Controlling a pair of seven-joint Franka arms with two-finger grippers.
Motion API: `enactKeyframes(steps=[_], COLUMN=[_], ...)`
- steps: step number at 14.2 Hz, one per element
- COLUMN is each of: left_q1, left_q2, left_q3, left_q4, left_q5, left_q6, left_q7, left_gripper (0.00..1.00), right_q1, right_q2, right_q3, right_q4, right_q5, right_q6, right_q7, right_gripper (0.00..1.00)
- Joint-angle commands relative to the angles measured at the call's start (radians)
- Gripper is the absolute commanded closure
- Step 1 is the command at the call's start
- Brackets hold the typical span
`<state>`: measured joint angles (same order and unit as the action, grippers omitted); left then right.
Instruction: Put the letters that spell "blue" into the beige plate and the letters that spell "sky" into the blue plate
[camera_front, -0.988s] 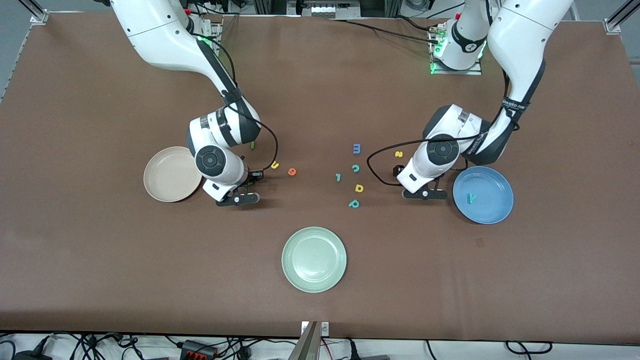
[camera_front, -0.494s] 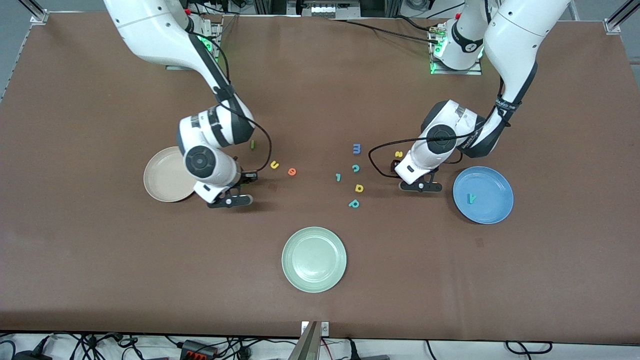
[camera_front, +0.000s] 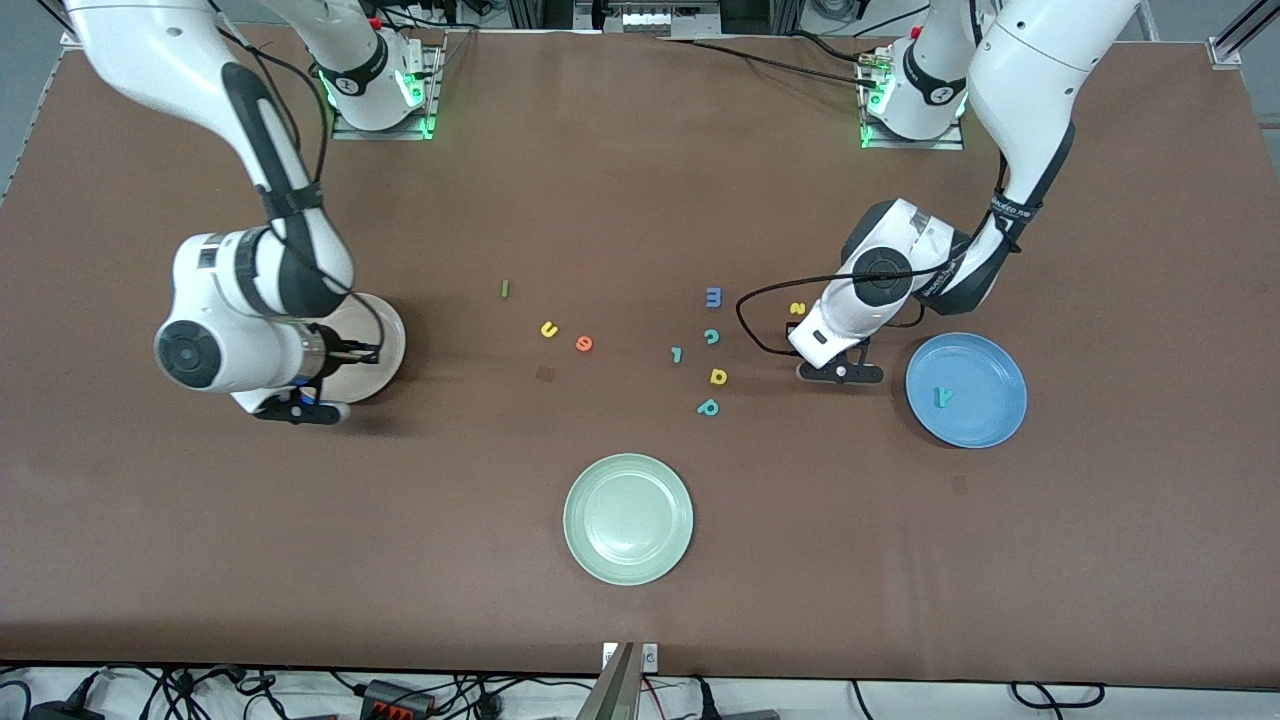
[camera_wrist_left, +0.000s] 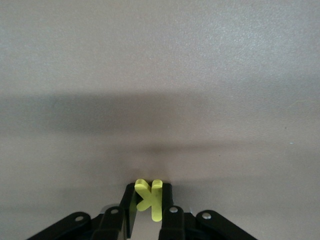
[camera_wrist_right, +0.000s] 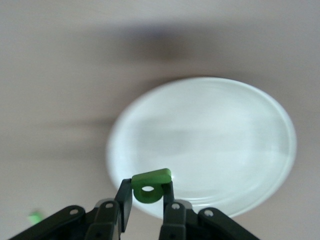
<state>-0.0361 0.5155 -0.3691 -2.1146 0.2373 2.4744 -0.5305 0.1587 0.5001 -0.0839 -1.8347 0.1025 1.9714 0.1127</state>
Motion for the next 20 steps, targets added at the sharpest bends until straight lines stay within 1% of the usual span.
enactKeyframes(steps=[1,2,3,4,5,6,7,9,11,12,14,15,16,17,18,20], left_q1=[0.013,0.013,0.019,0.047,0.067,0.085,0.131,0.204,0.269,0.301,0.346,0.349,0.347,0.347,0.346,0.341], left_q2=[-0.058,-0.096,-0.123,-0.130,-0.129,-0.127,-0.129,-0.123,-0.101,-0.071,-0.039,-0.038,-0.041,-0.043,-0.046,-0.058], left_q3=[-0.001,0.007,0.013,0.010,0.009,0.012,0.012,0.010,0.012,0.013,0.012,0.012,0.010,0.010,0.009,-0.005], left_q4=[-0.007,-0.001,0.025,0.074,0.117,0.146,0.150,0.150,0.148,0.144,0.096,0.090,0.090,0.090,0.093,0.102], left_q5=[0.020,0.020,0.022,0.022,0.023,0.023,0.023,0.025,0.025,0.034,0.071,0.073,0.073,0.073,0.071,0.071], left_q6=[-0.014,-0.043,-0.095,-0.191,-0.280,-0.337,-0.348,-0.347,-0.341,-0.329,-0.238,-0.229,-0.232,-0.233,-0.244,-0.297], left_q7=[-0.006,-0.002,0.009,0.052,0.096,0.157,0.222,0.331,0.397,0.418,0.423,0.423,0.423,0.423,0.419,0.406], left_gripper=[0.96,0.96,0.96,0.96,0.96,0.96,0.96,0.96,0.95,0.94,0.90,0.78,0.46,0.05,0.00,0.00], right_q1=[-0.016,-0.015,-0.018,-0.018,-0.018,-0.010,-0.001,0.033,0.094,0.141,0.218,0.247,0.287,0.329,0.370,0.433], right_q2=[0.009,0.011,0.012,0.012,0.009,-0.011,-0.041,-0.081,-0.104,-0.106,-0.106,-0.107,-0.107,-0.109,-0.107,-0.103], right_q3=[0.010,0.009,0.009,0.009,0.001,0.000,0.000,0.003,0.007,0.007,0.009,0.009,0.009,0.009,0.009,0.009], right_q4=[-0.075,-0.096,-0.122,-0.145,-0.146,-0.143,-0.127,-0.095,-0.103,-0.104,-0.116,-0.129,-0.155,-0.184,-0.216,-0.273], right_q5=[-0.033,-0.035,-0.038,-0.046,-0.046,-0.046,-0.046,-0.046,-0.040,-0.037,-0.023,0.003,0.038,0.057,0.057,0.059], right_q6=[0.075,0.110,0.151,0.182,0.178,0.160,0.111,0.032,0.029,0.035,0.053,0.078,0.121,0.179,0.243,0.340], right_q7=[0.001,0.001,-0.001,0.001,0.019,0.030,0.056,0.094,0.152,0.206,0.281,0.304,0.321,0.347,0.407,0.493], right_gripper=[0.72,0.70,0.67,0.45,0.00,0.00,0.00,0.00,0.00,0.00,0.00,0.00,0.00,0.00,0.00,0.00])
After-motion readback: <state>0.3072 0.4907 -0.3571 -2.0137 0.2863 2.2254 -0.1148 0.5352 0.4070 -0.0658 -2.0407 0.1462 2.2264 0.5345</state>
